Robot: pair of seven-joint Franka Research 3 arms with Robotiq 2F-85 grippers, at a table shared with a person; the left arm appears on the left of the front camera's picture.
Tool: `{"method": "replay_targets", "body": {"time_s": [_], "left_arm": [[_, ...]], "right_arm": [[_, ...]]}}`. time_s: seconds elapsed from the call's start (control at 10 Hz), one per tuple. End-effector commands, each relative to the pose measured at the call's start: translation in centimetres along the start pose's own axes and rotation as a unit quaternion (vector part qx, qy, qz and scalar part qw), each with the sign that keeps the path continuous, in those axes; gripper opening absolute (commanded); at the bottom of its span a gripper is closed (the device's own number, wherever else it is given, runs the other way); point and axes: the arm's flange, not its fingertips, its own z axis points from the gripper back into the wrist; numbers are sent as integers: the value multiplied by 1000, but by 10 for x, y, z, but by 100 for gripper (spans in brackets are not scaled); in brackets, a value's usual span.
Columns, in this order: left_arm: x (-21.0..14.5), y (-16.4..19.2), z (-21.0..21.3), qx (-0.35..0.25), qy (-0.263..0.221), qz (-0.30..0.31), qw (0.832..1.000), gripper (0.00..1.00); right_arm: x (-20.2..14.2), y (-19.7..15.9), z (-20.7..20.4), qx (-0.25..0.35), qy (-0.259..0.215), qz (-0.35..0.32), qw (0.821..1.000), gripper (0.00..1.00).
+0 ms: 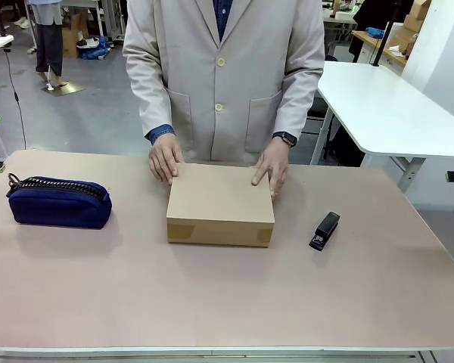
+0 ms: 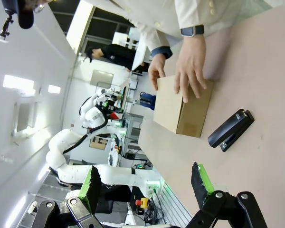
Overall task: Pack the item into the box.
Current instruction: Close the Mailer Box.
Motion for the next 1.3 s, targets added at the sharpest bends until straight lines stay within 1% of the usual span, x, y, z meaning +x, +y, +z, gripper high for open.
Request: {"method": "replay_targets", "body": {"time_s": [0.0, 1.2], "left_arm": [[-5, 1, 1, 3, -1, -11, 1000, 100], [-5, 1, 1, 3, -1, -11, 1000, 100]], "right_arm": [[-2, 4, 0, 4, 0, 1, 1000, 100], [-2, 4, 0, 4, 0, 1, 1000, 100]]}}
